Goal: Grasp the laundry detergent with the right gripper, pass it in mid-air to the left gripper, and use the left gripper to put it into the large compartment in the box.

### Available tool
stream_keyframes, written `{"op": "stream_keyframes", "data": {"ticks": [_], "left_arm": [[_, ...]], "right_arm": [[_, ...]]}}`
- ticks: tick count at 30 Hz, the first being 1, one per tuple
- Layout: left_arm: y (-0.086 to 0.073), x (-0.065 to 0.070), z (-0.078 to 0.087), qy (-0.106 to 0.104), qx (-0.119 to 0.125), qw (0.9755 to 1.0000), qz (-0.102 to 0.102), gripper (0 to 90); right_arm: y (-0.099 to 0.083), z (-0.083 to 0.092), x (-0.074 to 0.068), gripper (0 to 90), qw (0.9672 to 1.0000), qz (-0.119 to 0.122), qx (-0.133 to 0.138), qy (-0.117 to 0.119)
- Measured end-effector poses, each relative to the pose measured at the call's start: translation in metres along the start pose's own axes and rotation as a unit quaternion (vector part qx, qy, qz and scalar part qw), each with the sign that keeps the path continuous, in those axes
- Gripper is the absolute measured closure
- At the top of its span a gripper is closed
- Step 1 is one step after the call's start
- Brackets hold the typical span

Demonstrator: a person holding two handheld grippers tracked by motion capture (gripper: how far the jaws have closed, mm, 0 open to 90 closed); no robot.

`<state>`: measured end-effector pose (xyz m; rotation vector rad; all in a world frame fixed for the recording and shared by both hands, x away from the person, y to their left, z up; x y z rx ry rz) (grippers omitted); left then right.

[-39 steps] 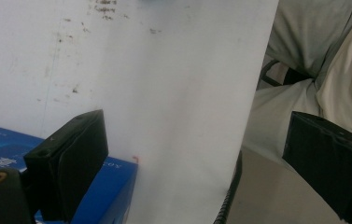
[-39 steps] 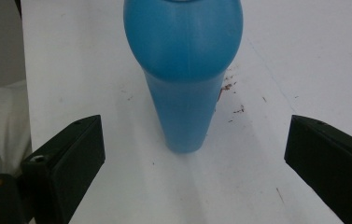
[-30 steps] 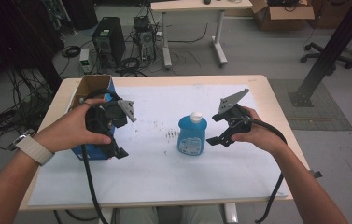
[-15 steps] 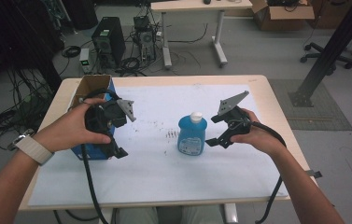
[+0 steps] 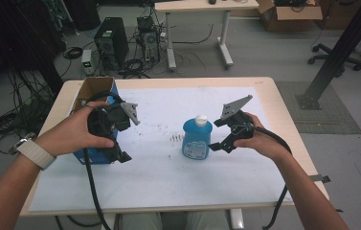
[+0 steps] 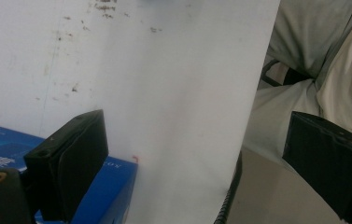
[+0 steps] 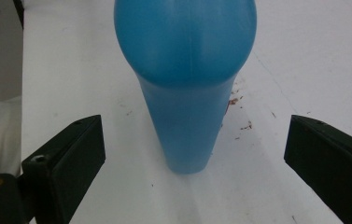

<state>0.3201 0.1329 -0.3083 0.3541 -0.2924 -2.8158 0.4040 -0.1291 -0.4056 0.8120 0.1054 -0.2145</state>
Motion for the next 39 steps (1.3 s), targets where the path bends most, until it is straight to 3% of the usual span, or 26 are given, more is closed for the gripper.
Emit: {"op": "stream_keyframes", "data": {"ticks": [39], "left_arm": [[-0.002, -0.001, -0.005, -0.004, -0.002, 1.0, 0.006, 7.1]], "right_arm": [[0.002, -0.035, 0.005, 5.9, 0.9998, 0.007, 0.016, 0.012]]}}
Point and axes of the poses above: each handheld gripper's, and its own axes: z roughly backward along the jaws, y roughly out of its top, x roughly to its right, the point moved 9 cm from there along -z, roughly forward along the jaws, and after that the axes turned 11 degrees about y, right-handed, at the moved point
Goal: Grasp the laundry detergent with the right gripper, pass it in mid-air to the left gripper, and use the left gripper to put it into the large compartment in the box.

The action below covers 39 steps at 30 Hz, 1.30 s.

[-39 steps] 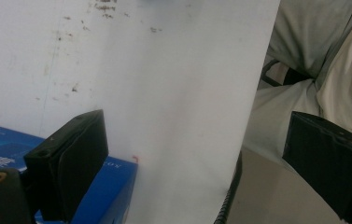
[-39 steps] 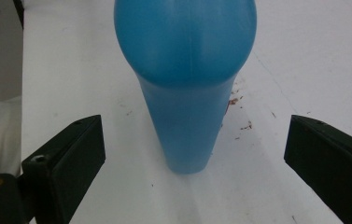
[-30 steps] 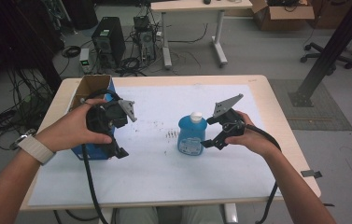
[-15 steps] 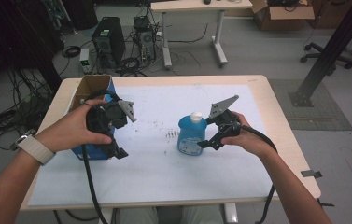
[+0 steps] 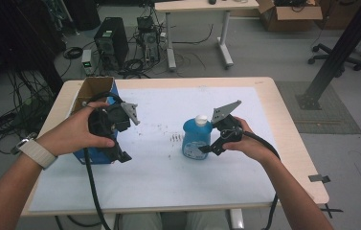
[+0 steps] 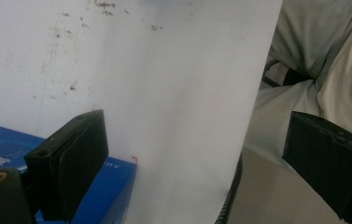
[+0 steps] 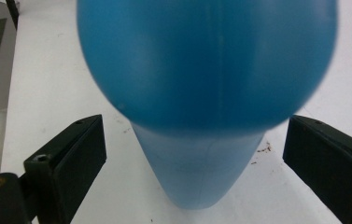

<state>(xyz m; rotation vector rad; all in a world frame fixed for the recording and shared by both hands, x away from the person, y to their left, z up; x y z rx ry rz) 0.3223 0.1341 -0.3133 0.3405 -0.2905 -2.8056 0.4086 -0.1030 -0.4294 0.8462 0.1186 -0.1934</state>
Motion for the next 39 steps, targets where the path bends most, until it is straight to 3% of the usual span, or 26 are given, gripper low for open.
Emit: {"op": "stream_keyframes", "data": {"ticks": [24, 39], "left_arm": [[-0.001, 0.0, -0.002, -0.003, -0.001, 1.0, 0.001, 7.2], [-0.002, 0.0, -0.001, -0.002, -0.001, 1.0, 0.002, 7.2]], "right_arm": [[0.001, -0.014, 0.0, 8.7, 0.9997, 0.001, 0.023, 0.001], [0.003, -0.013, -0.001, 21.8, 0.9995, 0.012, 0.028, 0.004]]}}
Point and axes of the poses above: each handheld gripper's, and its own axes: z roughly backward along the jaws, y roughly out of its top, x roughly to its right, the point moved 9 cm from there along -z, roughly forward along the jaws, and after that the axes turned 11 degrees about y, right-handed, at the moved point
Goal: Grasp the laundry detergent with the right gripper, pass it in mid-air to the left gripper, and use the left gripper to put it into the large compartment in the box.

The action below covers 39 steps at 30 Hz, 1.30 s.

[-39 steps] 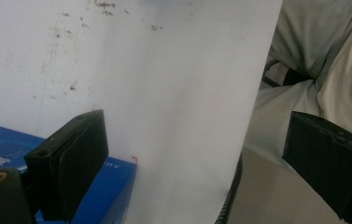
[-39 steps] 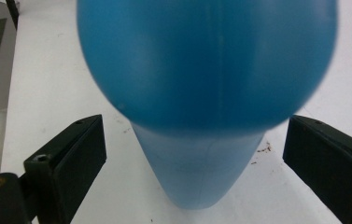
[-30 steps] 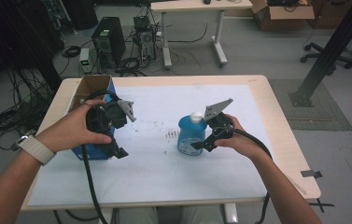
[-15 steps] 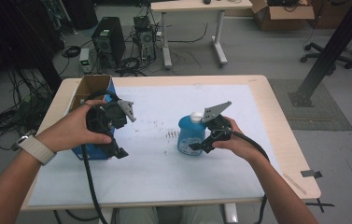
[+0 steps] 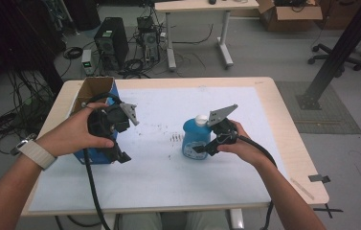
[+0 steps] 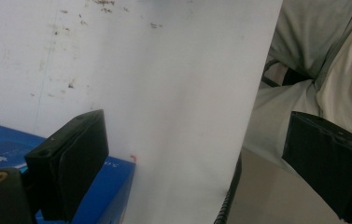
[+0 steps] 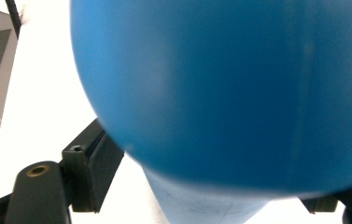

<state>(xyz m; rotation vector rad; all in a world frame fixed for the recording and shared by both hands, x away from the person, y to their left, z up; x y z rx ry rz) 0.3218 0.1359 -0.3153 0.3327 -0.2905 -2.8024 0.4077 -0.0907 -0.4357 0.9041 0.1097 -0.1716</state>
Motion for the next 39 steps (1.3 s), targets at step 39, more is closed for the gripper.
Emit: {"op": "stream_keyframes", "data": {"ticks": [39], "left_arm": [[-0.0009, 0.0005, -0.0017, -0.001, -0.002, 1.0, 0.002, 7.5]], "right_arm": [[-0.0026, 0.0012, 0.0026, 42.6, 0.9997, 0.012, 0.015, -0.011]]}}
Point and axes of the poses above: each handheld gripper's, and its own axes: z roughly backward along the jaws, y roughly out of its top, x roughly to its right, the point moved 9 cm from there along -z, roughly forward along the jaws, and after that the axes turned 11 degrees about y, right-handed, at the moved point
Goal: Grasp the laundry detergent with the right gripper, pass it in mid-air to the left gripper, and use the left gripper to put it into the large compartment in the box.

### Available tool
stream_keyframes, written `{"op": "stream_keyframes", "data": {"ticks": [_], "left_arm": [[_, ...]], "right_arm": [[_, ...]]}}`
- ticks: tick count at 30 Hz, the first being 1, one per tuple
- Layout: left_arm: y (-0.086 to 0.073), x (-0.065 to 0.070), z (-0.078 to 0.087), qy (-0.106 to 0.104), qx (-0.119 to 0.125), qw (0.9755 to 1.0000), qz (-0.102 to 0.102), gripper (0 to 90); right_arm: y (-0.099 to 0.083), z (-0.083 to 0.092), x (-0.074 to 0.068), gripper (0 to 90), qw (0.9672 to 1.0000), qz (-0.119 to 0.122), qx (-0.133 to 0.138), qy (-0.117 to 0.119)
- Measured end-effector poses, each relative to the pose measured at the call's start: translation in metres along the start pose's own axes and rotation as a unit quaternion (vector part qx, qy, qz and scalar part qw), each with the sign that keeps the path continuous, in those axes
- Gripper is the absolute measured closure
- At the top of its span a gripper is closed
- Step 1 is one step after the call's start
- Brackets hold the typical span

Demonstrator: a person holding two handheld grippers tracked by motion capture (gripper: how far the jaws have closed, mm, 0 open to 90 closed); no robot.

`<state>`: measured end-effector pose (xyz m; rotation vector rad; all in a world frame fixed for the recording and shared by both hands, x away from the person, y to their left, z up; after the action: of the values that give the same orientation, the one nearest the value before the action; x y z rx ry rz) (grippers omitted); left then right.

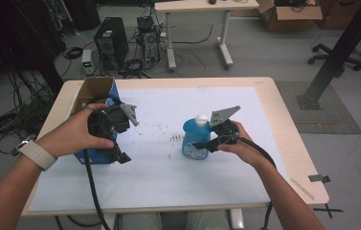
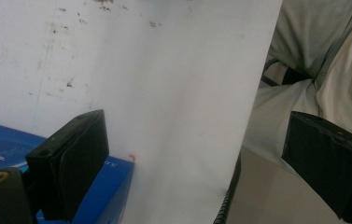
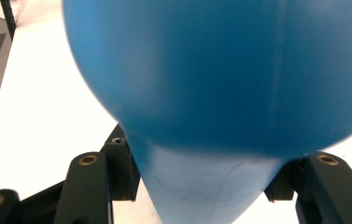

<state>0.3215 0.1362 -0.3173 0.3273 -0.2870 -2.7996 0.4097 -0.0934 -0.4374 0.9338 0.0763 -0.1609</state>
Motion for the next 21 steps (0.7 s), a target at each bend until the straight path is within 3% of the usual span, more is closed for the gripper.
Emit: {"op": "stream_keyframes", "data": {"ticks": [13, 21], "left_arm": [[0.0008, 0.0008, -0.0014, -0.001, 0.002, 1.0, 0.0, 7.5], [0.0007, 0.0007, 0.0002, 0.0, 0.003, 1.0, 0.0, 7.7]], "right_arm": [[-0.0001, 0.0006, -0.0006, 44.3, 1.0, 0.006, 0.005, -0.002], [0.0067, 0.0046, -0.0072, 44.7, 0.9998, 0.007, 0.017, 0.01]]}}
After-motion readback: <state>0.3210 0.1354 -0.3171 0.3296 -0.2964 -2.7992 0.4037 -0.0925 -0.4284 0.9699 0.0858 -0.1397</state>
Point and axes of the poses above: each handheld gripper's, and its own axes: z roughly backward along the jaws, y roughly out of its top, x roughly to its right, the point moved 9 cm from there along -z, roughly forward along the jaws, and after that the axes turned 11 degrees about y, right-handed, at the moved point
